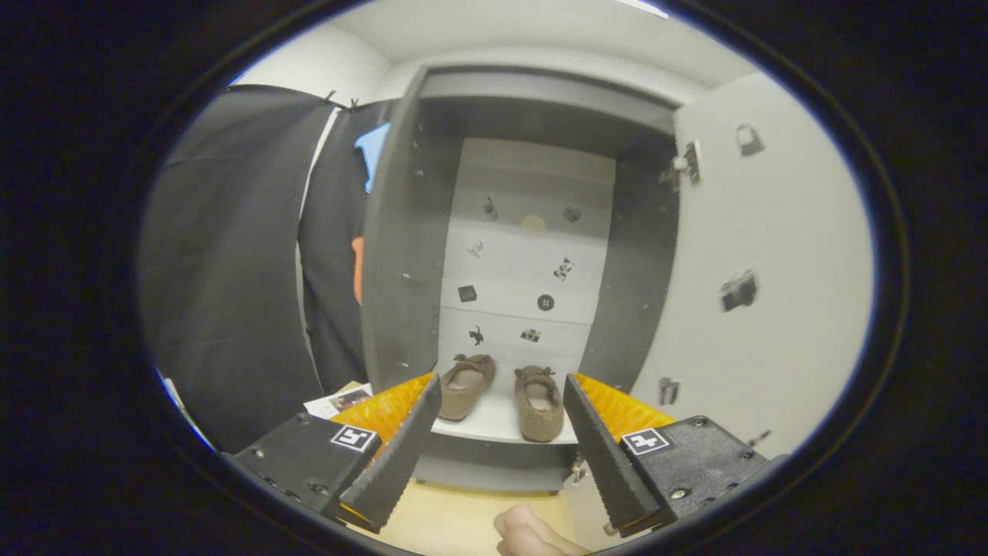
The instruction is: Open the shoe cabinet door, grab the shoes and put them into the shoe cabinet, then close the shoe cabinet door.
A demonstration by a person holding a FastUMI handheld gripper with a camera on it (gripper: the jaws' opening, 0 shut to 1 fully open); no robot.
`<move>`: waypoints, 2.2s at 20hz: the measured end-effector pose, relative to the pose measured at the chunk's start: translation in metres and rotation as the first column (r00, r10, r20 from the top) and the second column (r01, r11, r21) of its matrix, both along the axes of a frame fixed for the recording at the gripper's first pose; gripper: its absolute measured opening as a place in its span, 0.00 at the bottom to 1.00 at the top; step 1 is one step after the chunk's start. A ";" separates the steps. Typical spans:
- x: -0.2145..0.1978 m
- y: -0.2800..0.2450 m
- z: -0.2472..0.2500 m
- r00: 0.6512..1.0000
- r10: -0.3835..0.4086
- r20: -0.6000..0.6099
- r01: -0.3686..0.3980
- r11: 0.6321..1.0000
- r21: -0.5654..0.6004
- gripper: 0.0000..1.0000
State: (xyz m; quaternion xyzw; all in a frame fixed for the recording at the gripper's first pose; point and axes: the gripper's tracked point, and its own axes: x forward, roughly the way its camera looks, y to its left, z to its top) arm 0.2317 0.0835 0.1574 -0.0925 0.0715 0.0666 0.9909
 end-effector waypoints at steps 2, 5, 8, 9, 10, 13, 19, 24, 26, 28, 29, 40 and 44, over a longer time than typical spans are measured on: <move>-0.056 -0.012 0.017 1.000 -0.020 0.011 0.020 0.999 -0.025 1.00; -0.132 -0.025 0.043 0.998 -0.029 0.057 0.033 0.997 -0.072 1.00; -0.205 -0.046 0.072 0.985 -0.054 0.164 0.069 0.994 -0.083 1.00; -0.225 -0.054 0.077 0.978 -0.071 0.198 0.088 0.993 -0.081 1.00; -0.245 -0.062 0.080 0.971 -0.080 0.227 0.099 0.993 -0.072 1.00; -0.293 -0.097 0.083 0.953 -0.127 0.274 0.130 0.991 0.007 1.00; -0.332 -0.192 0.071 0.921 -0.223 0.320 0.183 0.972 0.150 1.00; -0.340 -0.291 0.078 0.864 -0.314 0.394 0.247 0.945 0.213 1.00; -0.337 -0.333 0.077 0.835 -0.370 0.407 0.292 0.925 0.243 1.00; -0.332 -0.374 0.078 0.813 -0.419 0.405 0.327 0.903 0.277 1.00; -0.324 -0.394 0.075 0.808 -0.439 0.393 0.345 0.893 0.289 1.00; -0.160 -0.461 0.009 0.947 -0.203 0.247 0.152 0.966 0.211 1.00; -0.121 -0.411 -0.006 0.980 -0.054 0.189 0.002 0.964 0.267 1.00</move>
